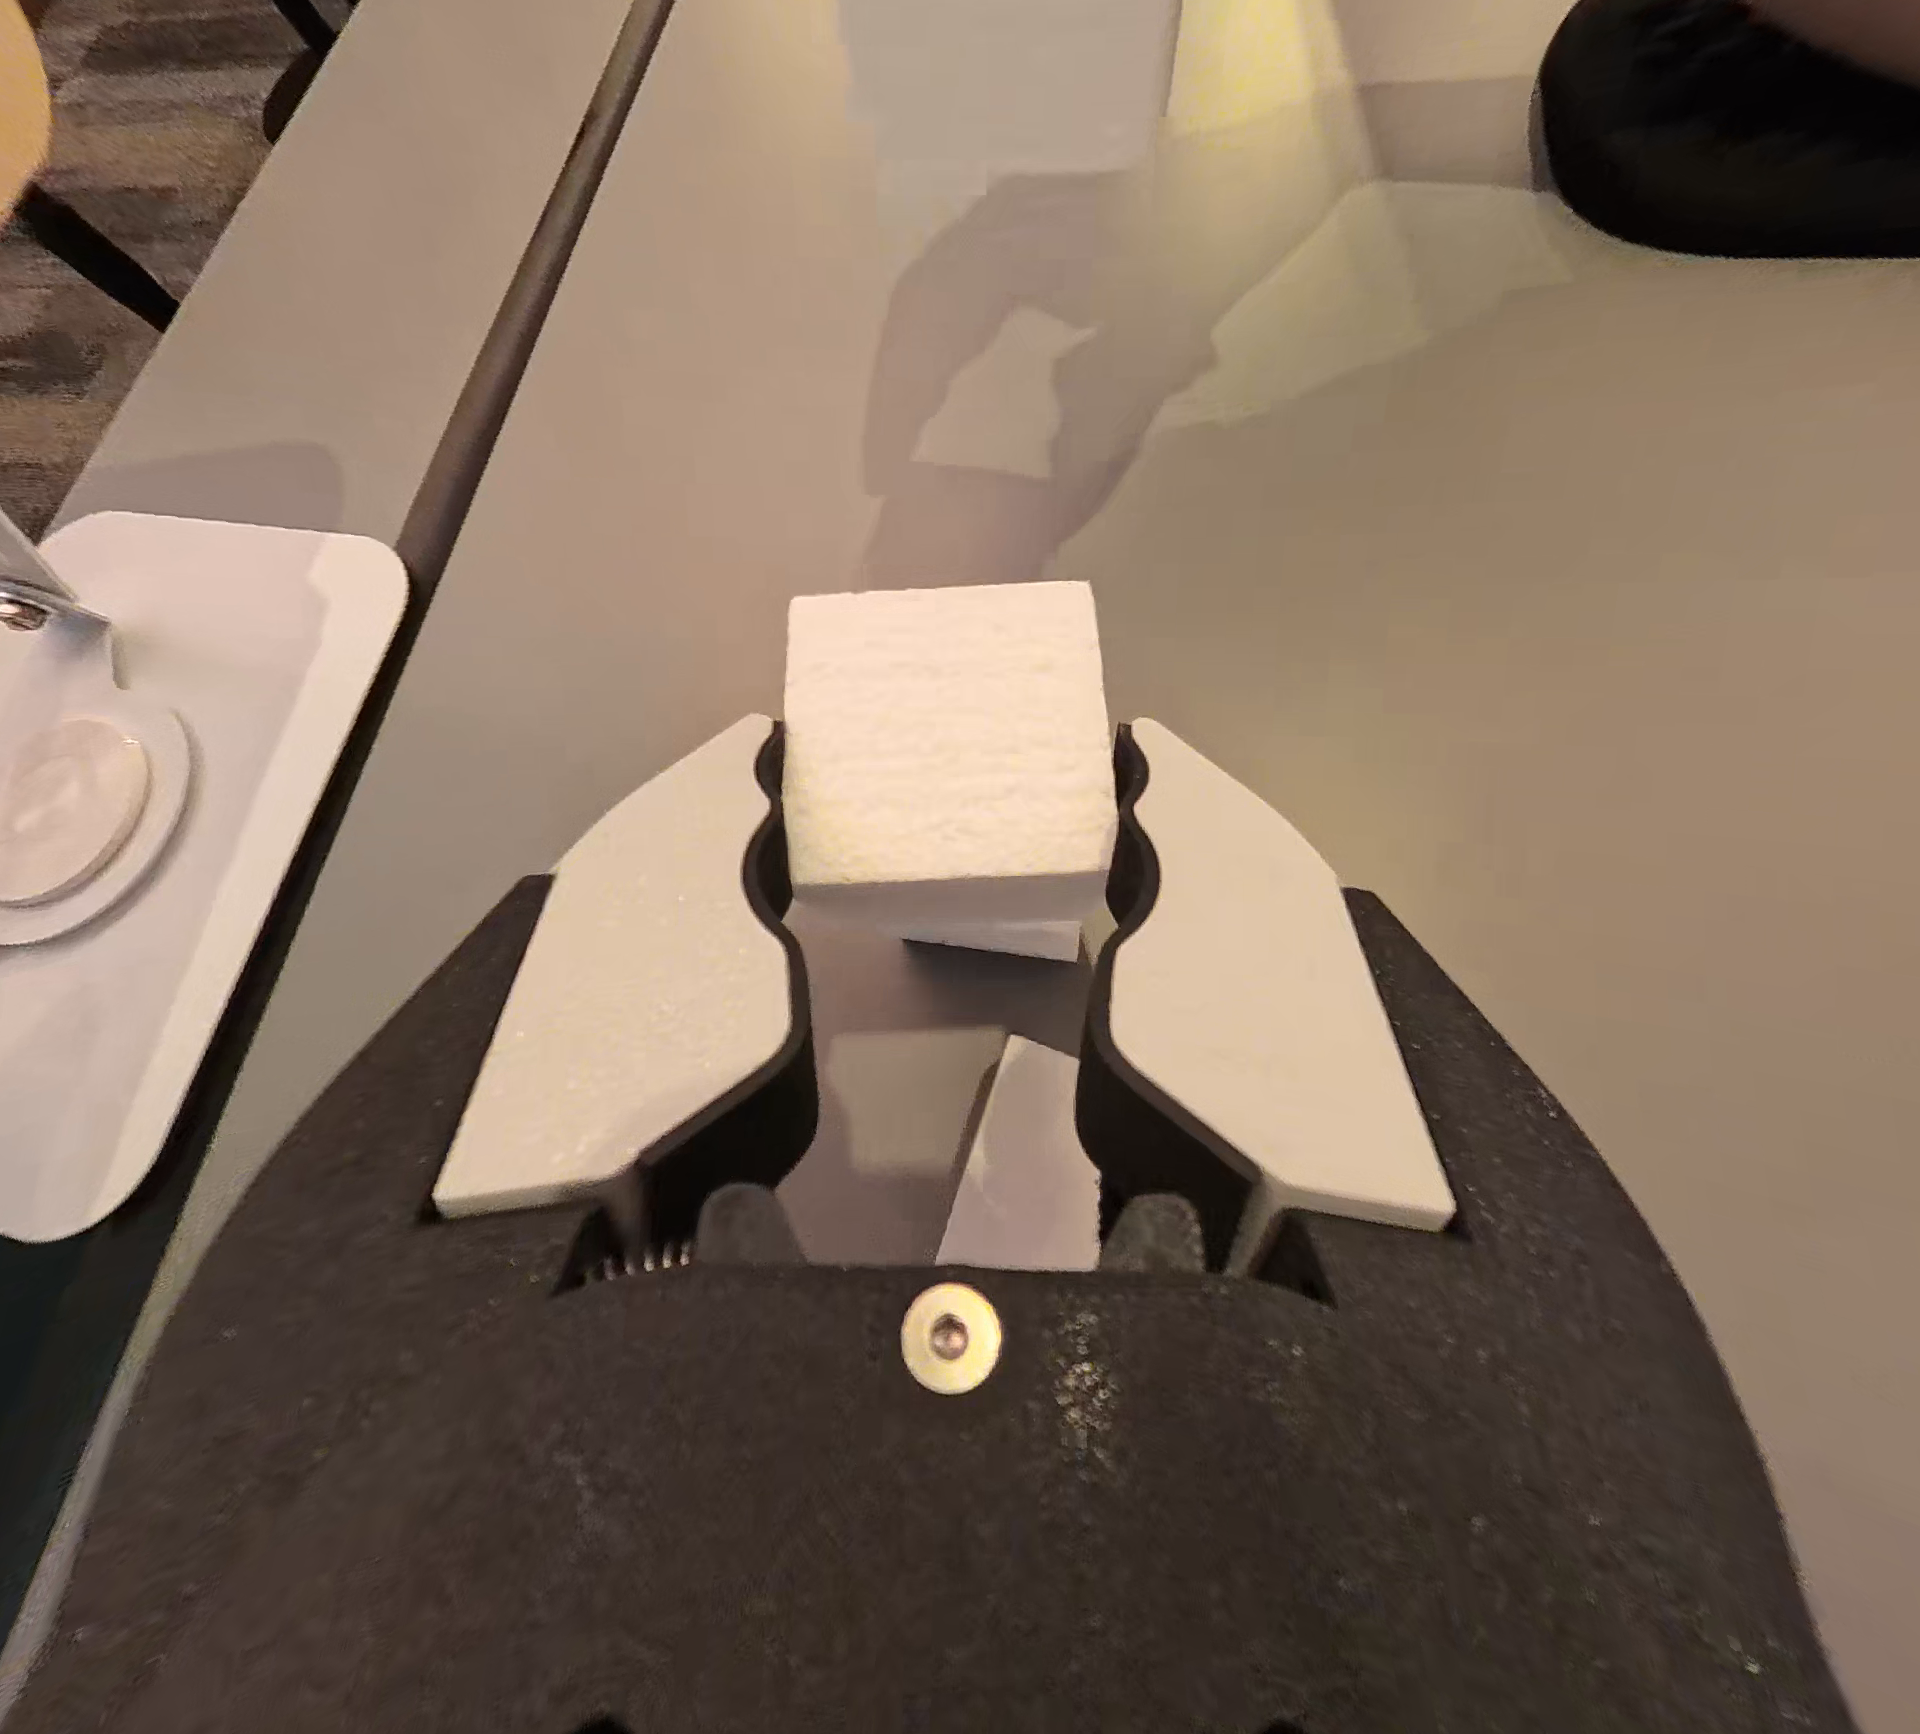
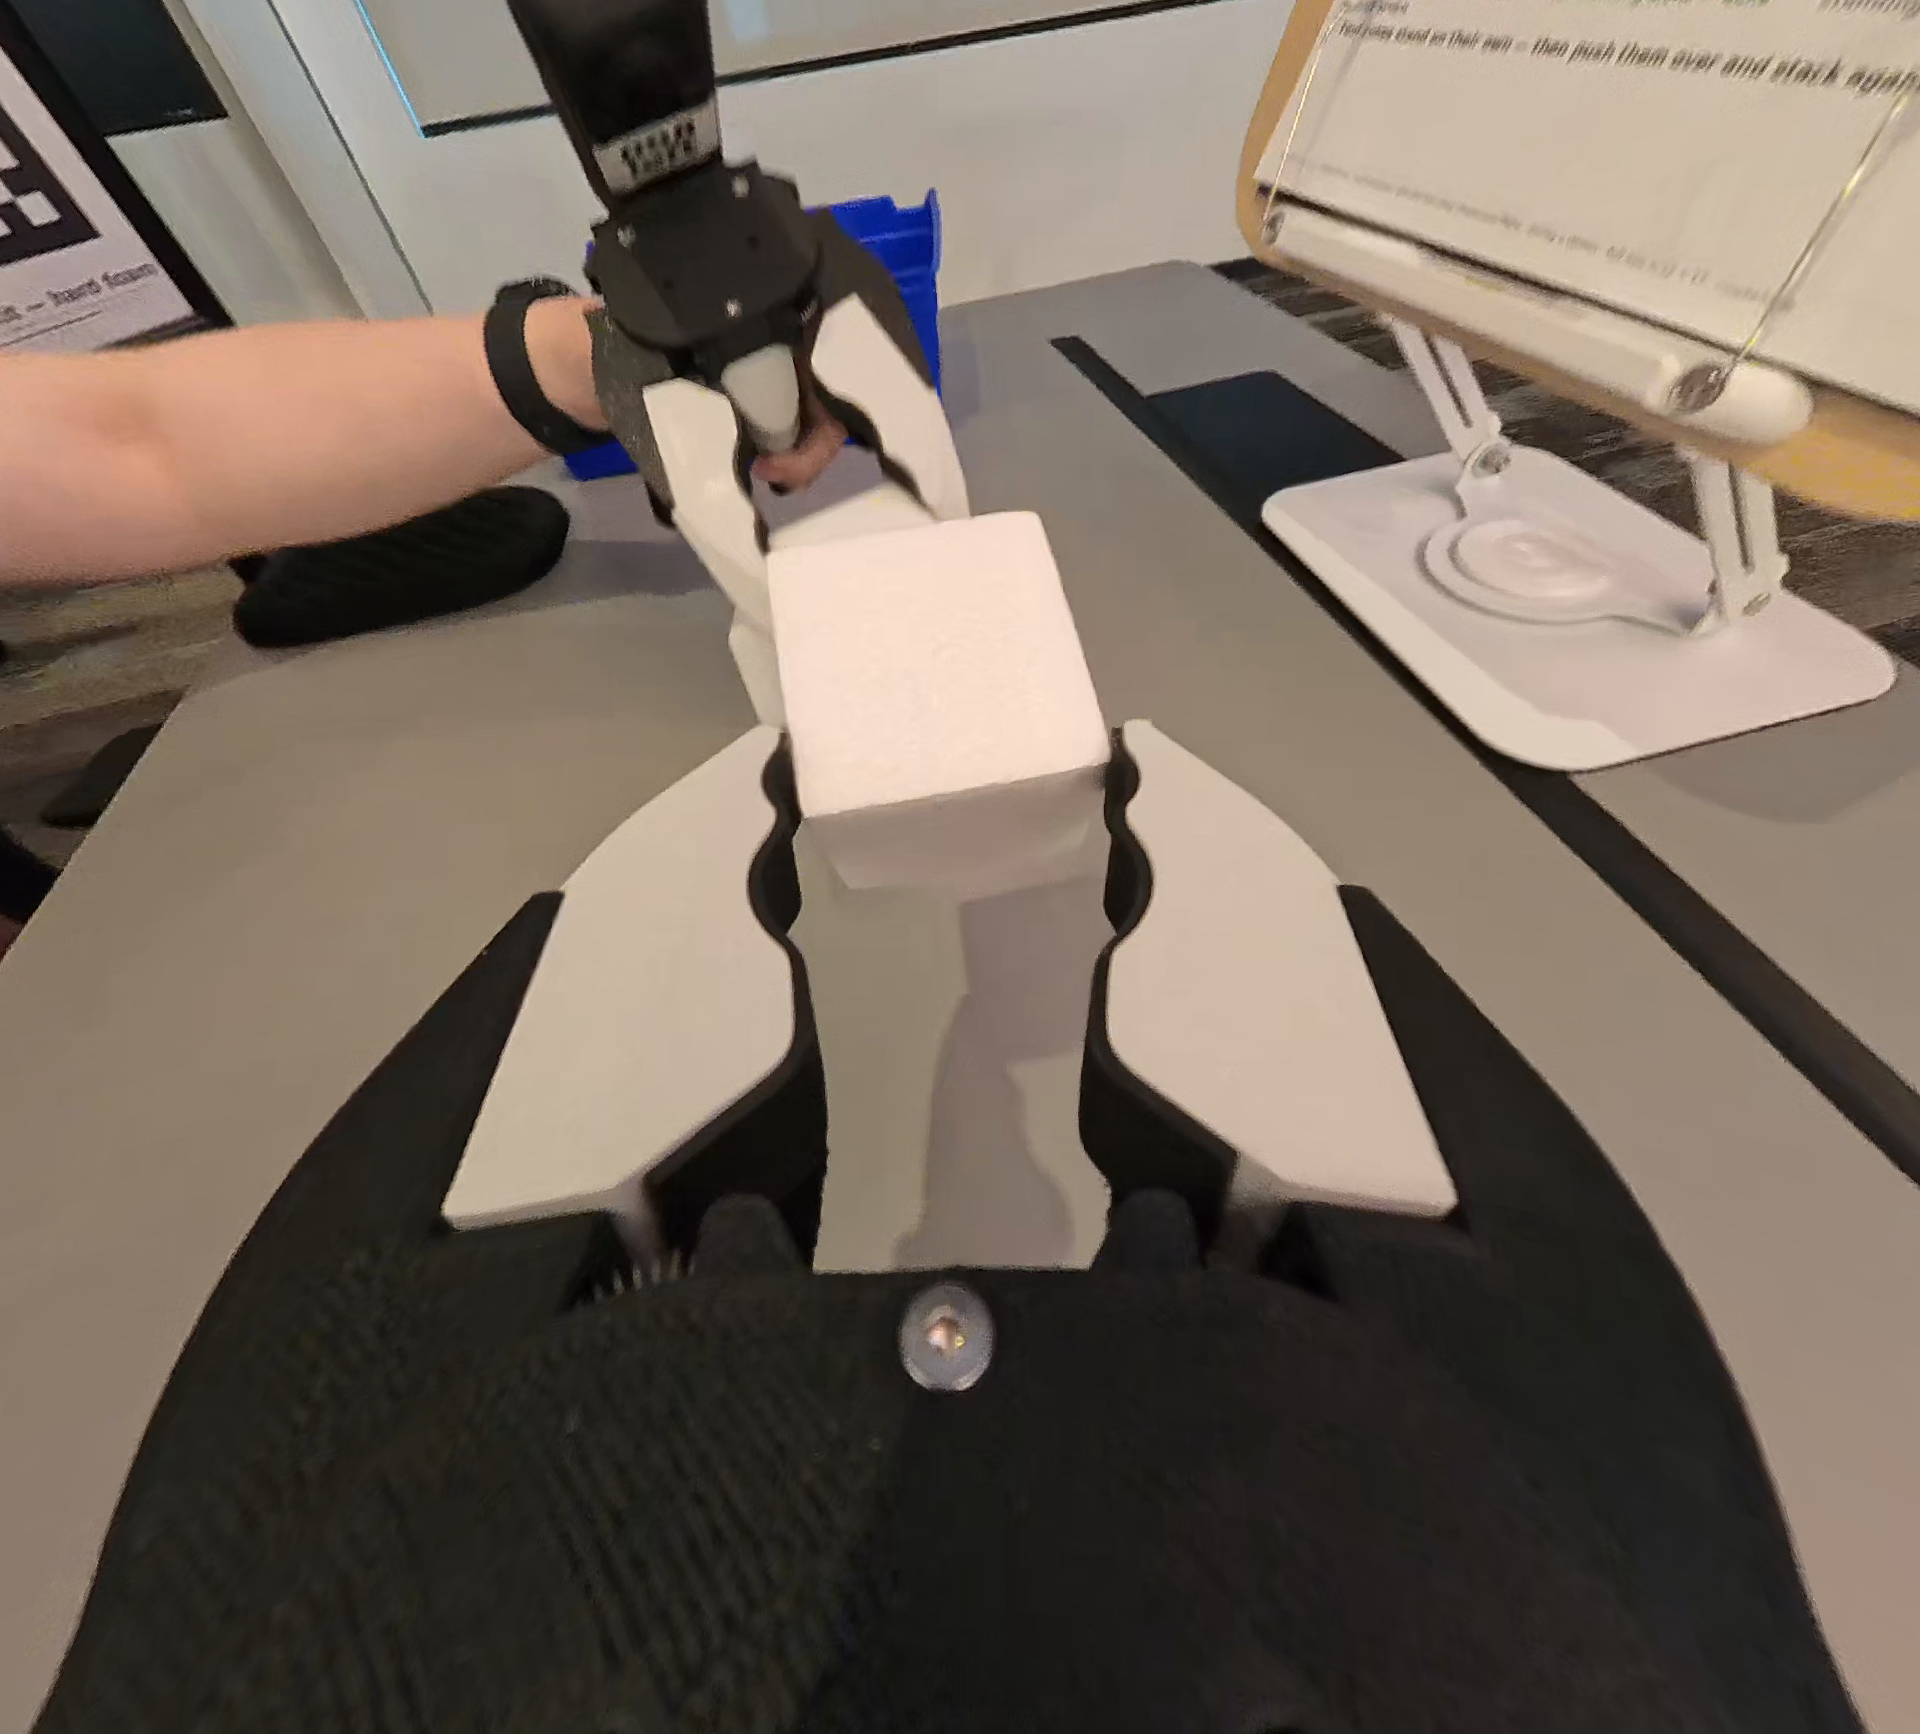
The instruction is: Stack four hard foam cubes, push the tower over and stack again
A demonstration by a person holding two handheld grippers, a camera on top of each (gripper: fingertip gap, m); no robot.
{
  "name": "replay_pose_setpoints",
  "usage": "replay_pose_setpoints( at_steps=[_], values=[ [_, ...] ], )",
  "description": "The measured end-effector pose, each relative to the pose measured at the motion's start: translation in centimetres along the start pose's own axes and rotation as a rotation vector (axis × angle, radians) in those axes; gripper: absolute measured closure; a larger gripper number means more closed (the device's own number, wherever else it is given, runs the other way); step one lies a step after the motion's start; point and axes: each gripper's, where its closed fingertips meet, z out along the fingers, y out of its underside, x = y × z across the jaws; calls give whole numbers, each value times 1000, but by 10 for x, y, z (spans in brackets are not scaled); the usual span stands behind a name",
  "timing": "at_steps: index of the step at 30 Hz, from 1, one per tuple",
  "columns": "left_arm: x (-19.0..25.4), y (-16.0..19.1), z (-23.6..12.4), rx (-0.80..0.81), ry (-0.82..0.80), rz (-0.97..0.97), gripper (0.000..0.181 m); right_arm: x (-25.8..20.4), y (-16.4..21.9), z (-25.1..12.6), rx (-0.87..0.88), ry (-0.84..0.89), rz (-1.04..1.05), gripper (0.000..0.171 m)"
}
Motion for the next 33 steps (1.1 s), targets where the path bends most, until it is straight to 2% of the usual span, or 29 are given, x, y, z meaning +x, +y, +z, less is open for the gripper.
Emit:
replay_pose_setpoints(
  at_steps=[3, 8, 9, 14, 20, 24, 28, 31, 33],
  values=[
    [-1, 2, 4, 28, 9, -14, 121, -5, -27, 17, 35, 44, 0, 114],
    [0, 8, -9, 69, -5, -53, 87, -30, -47, 62, -31, 52, -91, 114],
    [1, 14, -16, 70, -3, -58, 86, -35, -45, 72, -67, 40, -110, 114],
    [17, 34, -44, 167, 65, -113, 94, -35, -23, 102, -230, 4, -189, 113],
    [30, 67, -43, 105, 101, -107, 91, -33, -25, 108, -238, -111, -201, 113],
    [22, 89, -33, 22, 25, -77, 95, -28, -26, 108, -279, -175, -199, 113],
    [20, 94, -25, 33, 8, -77, 119, -27, -19, 114, -339, -220, -204, 113],
    [15, 93, -25, 53, -9, -77, 120, -24, -5, 119, -406, -213, -220, 113],
    [10, 86, -33, 87, -32, -86, 120, -23, -6, 121, -386, -193, -238, 108]
  ],
)
